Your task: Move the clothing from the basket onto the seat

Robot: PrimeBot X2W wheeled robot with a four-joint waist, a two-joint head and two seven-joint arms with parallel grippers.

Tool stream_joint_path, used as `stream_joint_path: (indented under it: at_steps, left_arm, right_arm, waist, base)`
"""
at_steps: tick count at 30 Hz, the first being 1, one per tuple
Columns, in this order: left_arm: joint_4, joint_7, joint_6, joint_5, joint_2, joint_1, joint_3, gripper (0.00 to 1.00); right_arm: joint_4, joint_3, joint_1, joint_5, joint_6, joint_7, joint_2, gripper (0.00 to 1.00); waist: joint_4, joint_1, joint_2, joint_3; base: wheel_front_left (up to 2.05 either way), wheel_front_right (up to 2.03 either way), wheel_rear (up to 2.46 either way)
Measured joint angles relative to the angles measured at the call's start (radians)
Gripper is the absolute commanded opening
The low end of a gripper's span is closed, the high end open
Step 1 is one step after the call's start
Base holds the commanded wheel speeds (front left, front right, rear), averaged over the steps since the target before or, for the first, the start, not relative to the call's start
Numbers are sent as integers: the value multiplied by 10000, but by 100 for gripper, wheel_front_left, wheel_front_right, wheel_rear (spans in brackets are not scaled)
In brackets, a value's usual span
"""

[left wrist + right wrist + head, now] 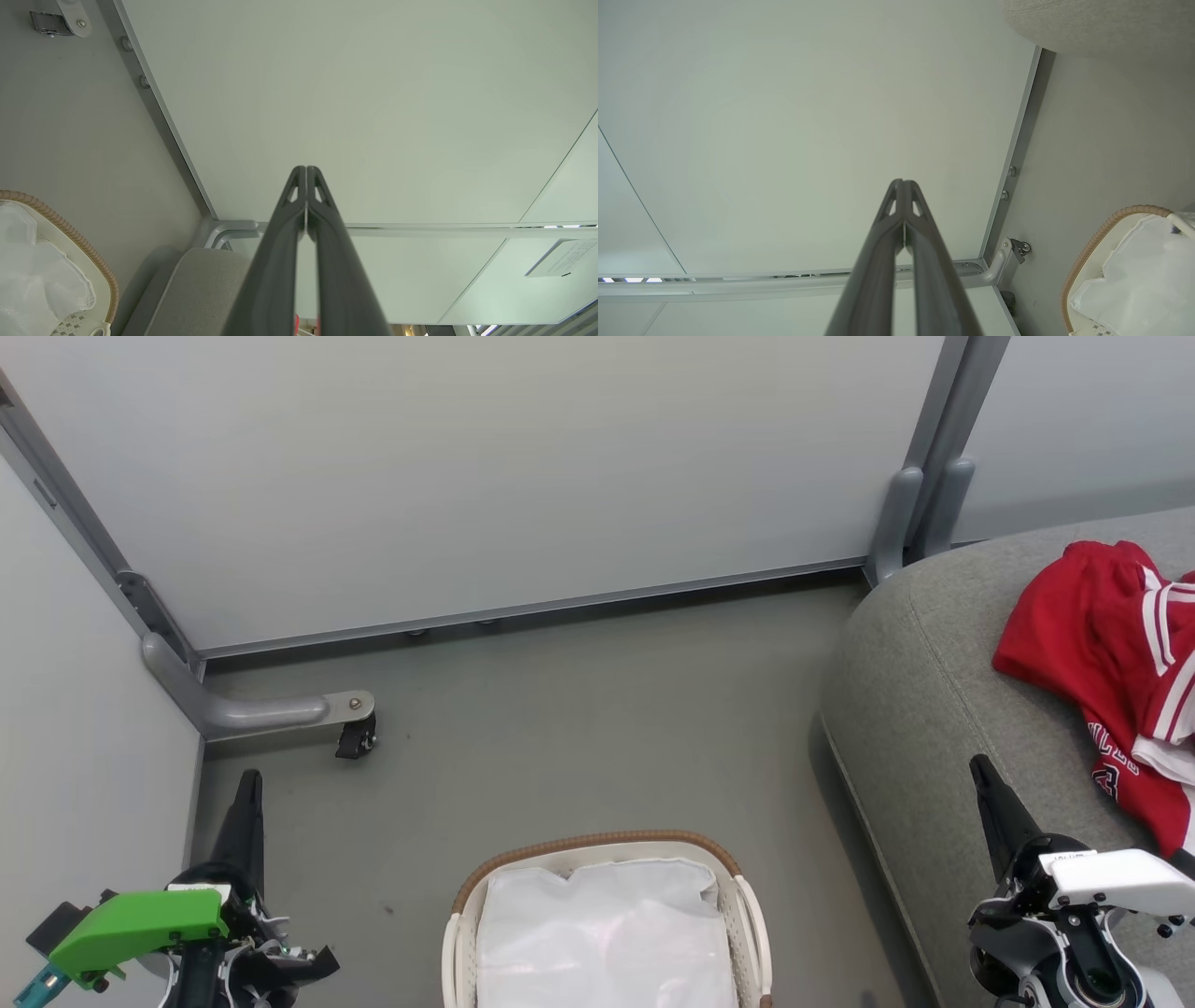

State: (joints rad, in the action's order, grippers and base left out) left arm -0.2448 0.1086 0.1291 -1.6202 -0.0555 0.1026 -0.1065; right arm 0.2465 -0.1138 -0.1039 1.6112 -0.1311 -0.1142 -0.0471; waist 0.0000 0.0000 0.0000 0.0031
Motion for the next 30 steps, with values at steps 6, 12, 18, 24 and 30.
stream_joint_path:
  at_steps: [6,12,18,24,30]
  left_arm:
    - [0,2,0,12,4,0,-6,0]
    - [0,4,0,13,8,0,-13,0]
    - [0,17,0,13,12,0,-17,0]
    - [0,35,0,13,17,0,-25,0]
    - [0,36,0,15,19,0,-31,0]
  right_arm:
    - [0,0,0,0,2,0,0,0]
    - [0,0,0,0,2,0,0,0]
    - [0,0,0,0,2,0,0,0]
    - [0,0,-1,0,2,0,0,0]
    - [0,0,-1,0,2,0,0,0]
  waist:
    - [0,0,0,0]
    - [0,0,0,0]
    - [0,0,0,0]
    - [0,0,0,0]
    - [0,0,0,0]
  base:
    - [0,0,0]
    - [0,0,0]
    - [0,0,0]
    - [0,0,0]
    - [0,0,0]
